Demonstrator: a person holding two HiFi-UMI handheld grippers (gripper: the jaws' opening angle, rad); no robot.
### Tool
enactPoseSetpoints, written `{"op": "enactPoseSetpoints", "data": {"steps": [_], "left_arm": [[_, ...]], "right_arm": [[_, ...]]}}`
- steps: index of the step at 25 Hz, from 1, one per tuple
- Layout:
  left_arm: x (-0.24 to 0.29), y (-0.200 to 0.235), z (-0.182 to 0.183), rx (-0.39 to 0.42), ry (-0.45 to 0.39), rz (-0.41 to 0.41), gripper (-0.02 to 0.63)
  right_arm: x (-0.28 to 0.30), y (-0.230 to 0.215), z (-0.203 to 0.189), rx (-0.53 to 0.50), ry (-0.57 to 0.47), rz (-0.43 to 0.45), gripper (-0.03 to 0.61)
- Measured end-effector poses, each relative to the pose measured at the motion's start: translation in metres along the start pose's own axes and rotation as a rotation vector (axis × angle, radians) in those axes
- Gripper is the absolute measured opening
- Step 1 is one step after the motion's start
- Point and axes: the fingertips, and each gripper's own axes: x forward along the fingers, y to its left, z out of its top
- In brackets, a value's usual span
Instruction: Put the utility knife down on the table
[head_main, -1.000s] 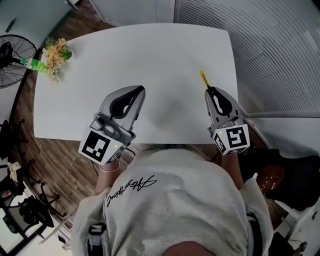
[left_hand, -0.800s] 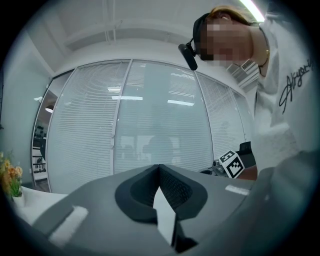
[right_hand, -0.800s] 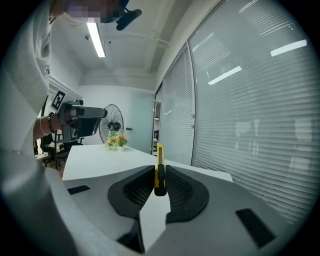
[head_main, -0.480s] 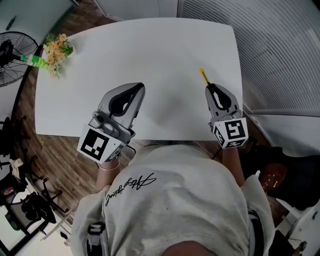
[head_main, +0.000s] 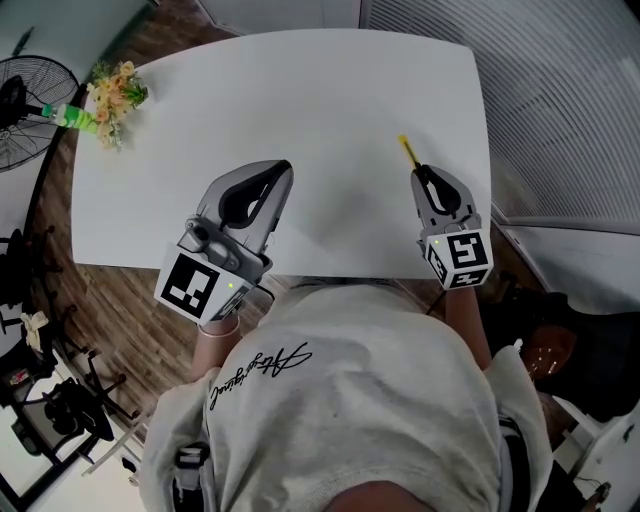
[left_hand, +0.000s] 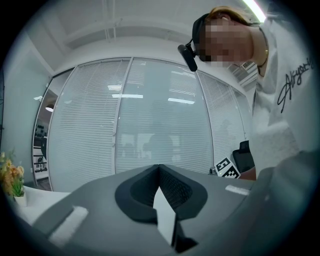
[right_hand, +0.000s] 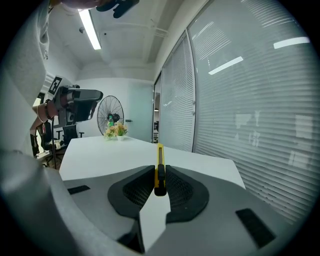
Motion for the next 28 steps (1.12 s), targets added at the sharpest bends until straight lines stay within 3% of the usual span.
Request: {"op": "enactPoseSetpoints", "data": {"steps": [28], "left_arm": [[-0.004,0.006,-0.005,-0.008,0.008,0.038,-0.003]], "right_arm": [[0.022,0.004,-0.055,-0.021,0.169,0.038,0.067]]}}
